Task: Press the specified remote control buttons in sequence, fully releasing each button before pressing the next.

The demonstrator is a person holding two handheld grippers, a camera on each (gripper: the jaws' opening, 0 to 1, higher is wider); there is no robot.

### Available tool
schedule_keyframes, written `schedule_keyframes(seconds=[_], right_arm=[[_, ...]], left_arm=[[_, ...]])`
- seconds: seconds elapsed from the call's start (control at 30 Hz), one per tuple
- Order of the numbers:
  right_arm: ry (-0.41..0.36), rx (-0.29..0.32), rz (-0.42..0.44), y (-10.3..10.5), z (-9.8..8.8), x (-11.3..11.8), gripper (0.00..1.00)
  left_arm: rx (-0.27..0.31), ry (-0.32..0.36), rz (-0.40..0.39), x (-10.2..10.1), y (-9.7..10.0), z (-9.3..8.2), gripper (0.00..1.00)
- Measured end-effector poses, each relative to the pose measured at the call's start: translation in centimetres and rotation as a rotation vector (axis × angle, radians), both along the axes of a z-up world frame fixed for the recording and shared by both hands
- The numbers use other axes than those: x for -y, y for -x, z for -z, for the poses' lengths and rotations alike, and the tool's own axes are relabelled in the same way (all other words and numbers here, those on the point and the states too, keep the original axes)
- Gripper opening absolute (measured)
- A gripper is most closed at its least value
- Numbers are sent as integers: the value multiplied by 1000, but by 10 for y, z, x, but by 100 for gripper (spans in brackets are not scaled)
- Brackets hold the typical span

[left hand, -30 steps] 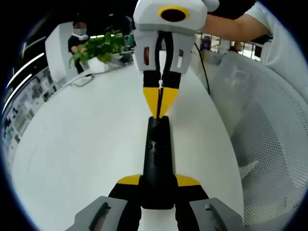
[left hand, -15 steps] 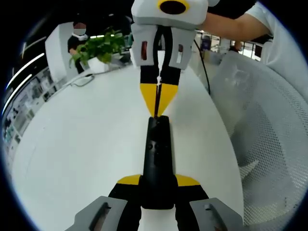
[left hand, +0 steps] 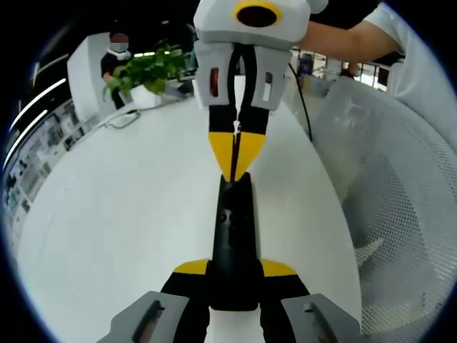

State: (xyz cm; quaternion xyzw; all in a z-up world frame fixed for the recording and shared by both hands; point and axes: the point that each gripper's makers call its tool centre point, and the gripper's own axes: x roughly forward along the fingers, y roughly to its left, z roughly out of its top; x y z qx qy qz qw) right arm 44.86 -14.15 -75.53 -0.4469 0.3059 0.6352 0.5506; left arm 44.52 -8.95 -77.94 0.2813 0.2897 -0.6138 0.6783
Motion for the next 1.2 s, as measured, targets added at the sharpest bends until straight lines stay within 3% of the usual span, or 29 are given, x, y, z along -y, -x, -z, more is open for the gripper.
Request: schedule_keyframes(seconds=[1.2], right_arm=[[15, -32, -29, 5, 18, -6, 0]], left_arm=[[2, 13, 0, 0, 2, -1, 24]])
